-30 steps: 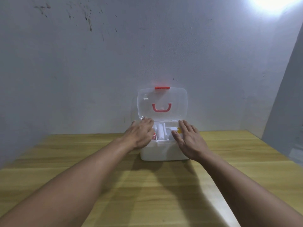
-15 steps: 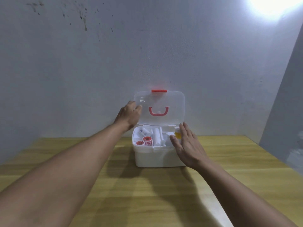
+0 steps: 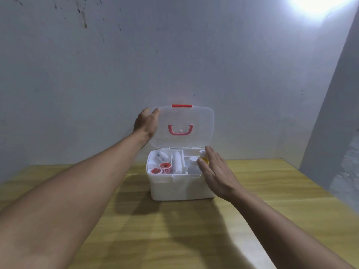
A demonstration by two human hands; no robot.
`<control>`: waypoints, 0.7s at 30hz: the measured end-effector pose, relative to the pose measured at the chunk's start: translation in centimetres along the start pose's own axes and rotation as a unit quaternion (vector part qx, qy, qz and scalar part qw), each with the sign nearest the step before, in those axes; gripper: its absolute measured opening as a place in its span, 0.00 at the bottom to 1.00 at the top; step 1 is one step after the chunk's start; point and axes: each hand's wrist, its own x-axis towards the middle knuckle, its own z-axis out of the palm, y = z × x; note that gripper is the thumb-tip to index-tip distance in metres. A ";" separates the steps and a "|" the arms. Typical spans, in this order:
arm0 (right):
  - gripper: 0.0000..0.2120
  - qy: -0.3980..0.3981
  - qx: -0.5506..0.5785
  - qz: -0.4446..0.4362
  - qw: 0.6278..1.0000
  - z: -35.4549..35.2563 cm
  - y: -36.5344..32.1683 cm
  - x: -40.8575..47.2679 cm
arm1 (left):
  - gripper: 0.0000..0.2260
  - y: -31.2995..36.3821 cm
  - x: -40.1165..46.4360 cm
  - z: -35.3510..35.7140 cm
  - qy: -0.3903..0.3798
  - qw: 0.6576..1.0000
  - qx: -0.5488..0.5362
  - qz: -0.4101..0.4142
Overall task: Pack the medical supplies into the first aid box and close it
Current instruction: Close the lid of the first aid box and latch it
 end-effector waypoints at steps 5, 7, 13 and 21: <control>0.27 0.175 0.190 0.068 0.964 -3.2 -1.0 1.0 | 0.17 -0.8 -2.4 -1.3 0.015 0.998 0.042 0.053; 0.23 0.238 0.192 0.092 0.948 -4.6 -1.5 1.2 | 0.15 -1.5 -3.4 -1.9 0.005 0.994 0.071 0.077; 0.13 0.341 0.143 0.062 0.927 -5.2 -3.8 0.1 | 0.21 -2.3 -7.5 -3.2 -0.035 0.995 0.058 0.074; 0.19 0.109 0.018 0.007 0.994 -4.4 -3.7 -1.7 | 0.22 -4.8 -11.7 -3.7 -0.098 0.968 0.191 0.131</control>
